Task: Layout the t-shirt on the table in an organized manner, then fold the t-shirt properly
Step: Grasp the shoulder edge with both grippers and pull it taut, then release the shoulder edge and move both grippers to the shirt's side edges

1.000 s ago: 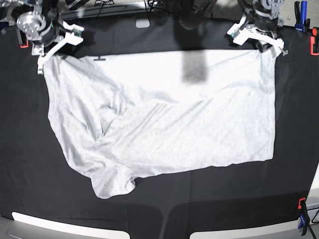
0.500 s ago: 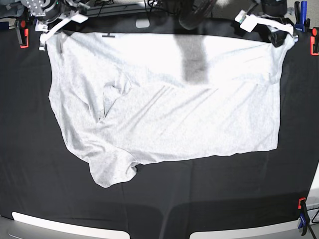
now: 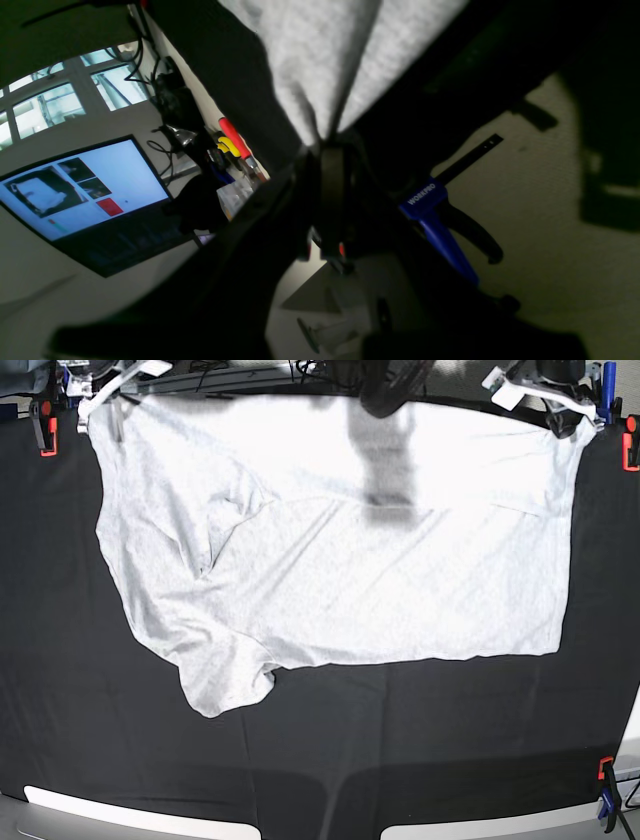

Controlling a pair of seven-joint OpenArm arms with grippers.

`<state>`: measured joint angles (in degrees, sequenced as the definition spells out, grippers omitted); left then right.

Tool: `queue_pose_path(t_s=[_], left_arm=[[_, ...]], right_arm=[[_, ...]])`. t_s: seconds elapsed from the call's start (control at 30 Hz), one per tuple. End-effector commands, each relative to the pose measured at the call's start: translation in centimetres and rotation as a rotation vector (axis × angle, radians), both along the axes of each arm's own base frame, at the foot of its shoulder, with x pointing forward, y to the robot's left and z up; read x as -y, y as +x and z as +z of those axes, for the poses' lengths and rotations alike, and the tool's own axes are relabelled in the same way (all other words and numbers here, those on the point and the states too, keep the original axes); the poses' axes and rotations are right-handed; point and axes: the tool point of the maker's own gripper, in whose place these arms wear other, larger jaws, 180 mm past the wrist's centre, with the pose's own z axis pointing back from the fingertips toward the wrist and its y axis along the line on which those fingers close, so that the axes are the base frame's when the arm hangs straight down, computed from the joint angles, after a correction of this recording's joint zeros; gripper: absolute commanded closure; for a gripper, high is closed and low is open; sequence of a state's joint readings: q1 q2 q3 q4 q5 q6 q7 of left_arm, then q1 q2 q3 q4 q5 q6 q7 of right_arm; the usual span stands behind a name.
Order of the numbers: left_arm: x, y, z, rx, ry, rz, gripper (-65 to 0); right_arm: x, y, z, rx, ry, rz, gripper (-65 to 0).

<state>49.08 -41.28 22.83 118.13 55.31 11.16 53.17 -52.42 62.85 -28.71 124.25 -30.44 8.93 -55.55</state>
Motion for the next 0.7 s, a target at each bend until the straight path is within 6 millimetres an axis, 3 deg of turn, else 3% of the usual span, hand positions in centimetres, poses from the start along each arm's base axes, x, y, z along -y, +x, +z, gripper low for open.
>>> queue_pose_path(t_s=[0.0, 0.33, 0.37, 0.47, 0.5, 0.67], left_arm=[[-0.2, 0.5, 0.8, 0.038, 0.005, 0.003, 0.0], [0.0, -0.9, -0.8, -0.047, -0.095, 0.079, 0.0], [0.2, -1.3, -1.2, -0.069, -0.123, 0.098, 0.0], [0.2, -2.2, -2.0, -0.118, -0.167, 0.146, -20.5], [0.1, -2.4, -2.1, -0.127, -0.166, 0.158, -24.3], [-0.7, -2.9, -2.2, -0.144, -0.135, 0.199, -25.8]], right_arm=[[0.2, 0.8, 0.7, 0.040, -0.008, -0.001, 0.0], [0.0, 1.4, 0.9, 0.098, 0.027, -0.051, 0.0], [0.0, 1.5, 0.9, 0.098, 0.027, -0.051, -3.6], [-0.1, 1.4, 0.9, 0.097, 0.032, -0.050, -20.8], [-0.2, 1.4, 0.8, 0.094, 0.035, -0.051, -24.7], [-0.6, 1.3, 0.7, 0.090, 0.060, -0.042, -27.2]])
